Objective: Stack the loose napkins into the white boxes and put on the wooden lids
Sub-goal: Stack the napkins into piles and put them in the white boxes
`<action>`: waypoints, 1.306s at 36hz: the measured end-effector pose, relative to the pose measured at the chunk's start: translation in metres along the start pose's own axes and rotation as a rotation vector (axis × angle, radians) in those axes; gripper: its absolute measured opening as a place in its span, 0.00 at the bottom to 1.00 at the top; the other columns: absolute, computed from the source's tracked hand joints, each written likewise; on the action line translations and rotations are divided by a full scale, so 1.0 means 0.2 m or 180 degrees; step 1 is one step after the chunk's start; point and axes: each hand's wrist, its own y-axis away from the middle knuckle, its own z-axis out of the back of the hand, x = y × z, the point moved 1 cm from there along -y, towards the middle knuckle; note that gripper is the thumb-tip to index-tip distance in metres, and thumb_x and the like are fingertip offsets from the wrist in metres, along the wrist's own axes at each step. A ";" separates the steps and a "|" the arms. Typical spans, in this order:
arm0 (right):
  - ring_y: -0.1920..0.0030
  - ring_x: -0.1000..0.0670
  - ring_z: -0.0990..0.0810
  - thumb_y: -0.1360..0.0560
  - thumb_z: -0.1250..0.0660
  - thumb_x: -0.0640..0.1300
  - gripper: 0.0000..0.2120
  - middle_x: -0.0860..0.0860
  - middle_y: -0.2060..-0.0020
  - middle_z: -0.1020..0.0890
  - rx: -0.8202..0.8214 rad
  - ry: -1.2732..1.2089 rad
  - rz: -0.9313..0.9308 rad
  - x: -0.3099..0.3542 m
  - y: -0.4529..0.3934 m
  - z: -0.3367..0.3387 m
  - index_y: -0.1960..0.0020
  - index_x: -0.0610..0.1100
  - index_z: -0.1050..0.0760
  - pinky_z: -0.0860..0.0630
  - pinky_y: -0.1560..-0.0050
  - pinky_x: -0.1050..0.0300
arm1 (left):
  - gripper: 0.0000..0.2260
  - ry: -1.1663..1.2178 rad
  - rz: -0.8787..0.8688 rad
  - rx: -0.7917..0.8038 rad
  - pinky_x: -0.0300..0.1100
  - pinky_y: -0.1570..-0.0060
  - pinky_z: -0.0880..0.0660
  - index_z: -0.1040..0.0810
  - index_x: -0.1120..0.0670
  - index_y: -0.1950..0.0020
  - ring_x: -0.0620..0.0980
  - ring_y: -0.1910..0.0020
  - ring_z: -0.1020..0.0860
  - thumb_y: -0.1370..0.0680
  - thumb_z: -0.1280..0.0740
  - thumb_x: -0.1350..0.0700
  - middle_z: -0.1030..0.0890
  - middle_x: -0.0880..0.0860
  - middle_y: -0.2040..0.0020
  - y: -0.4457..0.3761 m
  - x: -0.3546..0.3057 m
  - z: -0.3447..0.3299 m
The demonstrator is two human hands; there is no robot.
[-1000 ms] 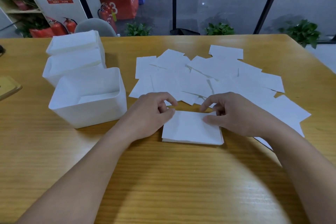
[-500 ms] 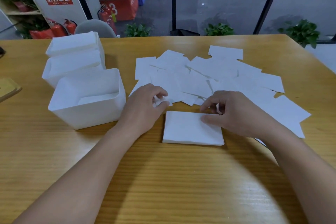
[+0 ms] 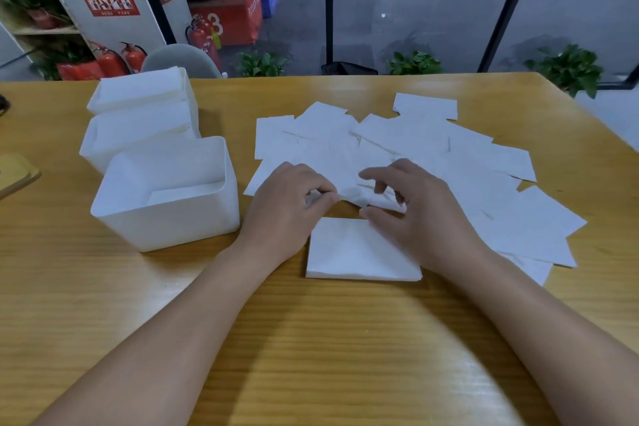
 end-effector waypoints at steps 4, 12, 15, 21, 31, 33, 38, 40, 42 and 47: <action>0.49 0.56 0.25 0.24 0.21 0.45 0.13 0.56 0.50 0.24 -0.0290 0.0301 0.0308 0.01 -0.02 -0.03 0.40 0.50 0.15 0.24 0.53 0.54 | 0.03 0.0397 0.0002 0.0139 0.36 0.50 0.29 0.13 0.41 0.50 0.43 0.45 0.23 0.18 0.26 0.46 0.17 0.39 0.53 0.05 -0.08 -0.03; 0.60 0.49 0.24 0.21 0.23 0.43 0.06 0.55 0.58 0.18 -0.0340 -0.1115 -0.0258 0.00 -0.01 0.07 0.54 0.52 0.16 0.28 0.57 0.60 | 0.23 0.0957 -0.0084 0.0520 0.38 0.28 0.34 0.20 0.40 0.28 0.45 0.23 0.32 0.20 0.27 0.60 0.23 0.37 0.31 0.09 -0.05 0.06; 0.62 0.46 0.25 0.21 0.22 0.42 0.03 0.47 0.61 0.17 -0.0193 -0.1896 -0.0521 0.00 -0.01 0.11 0.53 0.46 0.13 0.28 0.60 0.57 | 0.20 0.0880 -0.0066 0.0353 0.43 0.25 0.33 0.20 0.39 0.31 0.45 0.22 0.34 0.20 0.24 0.56 0.24 0.37 0.31 0.08 -0.04 0.05; 0.59 0.41 0.25 0.21 0.22 0.46 0.03 0.46 0.59 0.17 -0.0137 -0.1662 -0.0411 -0.02 -0.01 0.12 0.53 0.48 0.15 0.26 0.55 0.43 | 0.03 0.0592 0.0016 -0.0200 0.51 0.32 0.27 0.13 0.45 0.44 0.46 0.33 0.25 0.16 0.27 0.50 0.16 0.37 0.43 0.05 0.03 0.03; 0.51 0.48 0.19 0.22 0.21 0.44 0.04 0.55 0.52 0.16 -0.0248 -0.0938 0.0088 0.04 0.01 0.06 0.49 0.51 0.14 0.23 0.47 0.50 | 0.04 -0.0003 -0.0565 -0.0433 0.41 0.36 0.35 0.13 0.45 0.45 0.46 0.42 0.25 0.16 0.28 0.51 0.15 0.38 0.50 0.07 -0.06 0.03; 0.54 0.47 0.19 0.21 0.23 0.41 0.03 0.55 0.55 0.15 -0.0336 -0.0952 0.0122 0.02 0.01 0.07 0.51 0.48 0.14 0.22 0.51 0.48 | 0.04 0.0118 -0.0405 -0.0457 0.42 0.36 0.34 0.12 0.46 0.44 0.45 0.41 0.25 0.16 0.27 0.51 0.16 0.36 0.49 0.07 -0.04 0.03; 0.55 0.45 0.16 0.21 0.23 0.41 0.03 0.51 0.57 0.13 -0.0531 -0.1414 -0.0326 -0.03 0.00 0.10 0.54 0.46 0.14 0.20 0.51 0.44 | 0.04 0.0795 0.0063 -0.0466 0.37 0.42 0.26 0.13 0.47 0.46 0.46 0.42 0.20 0.15 0.28 0.51 0.15 0.39 0.49 0.06 -0.01 0.07; 0.55 0.43 0.16 0.21 0.22 0.42 0.04 0.48 0.58 0.13 -0.0512 -0.1467 -0.0393 -0.04 0.00 0.11 0.54 0.43 0.15 0.20 0.51 0.41 | 0.05 0.1137 0.0132 -0.0485 0.38 0.49 0.24 0.14 0.48 0.48 0.48 0.49 0.18 0.15 0.29 0.53 0.15 0.44 0.52 0.06 -0.01 0.08; 0.56 0.42 0.16 0.21 0.22 0.45 0.07 0.46 0.59 0.14 -0.0410 -0.1446 -0.0347 -0.04 -0.01 0.12 0.53 0.41 0.16 0.19 0.53 0.39 | 0.06 0.1317 0.0154 -0.0434 0.49 0.54 0.23 0.15 0.50 0.50 0.52 0.56 0.20 0.14 0.29 0.53 0.16 0.49 0.56 0.06 -0.01 0.08; 0.66 0.51 0.24 0.19 0.24 0.47 0.08 0.51 0.64 0.21 -0.0479 -0.1380 -0.0374 0.02 0.01 0.14 0.41 0.54 0.15 0.27 0.62 0.56 | 0.06 0.1496 0.0198 -0.0262 0.56 0.59 0.23 0.15 0.50 0.49 0.58 0.61 0.21 0.14 0.29 0.52 0.17 0.51 0.60 0.06 -0.03 0.08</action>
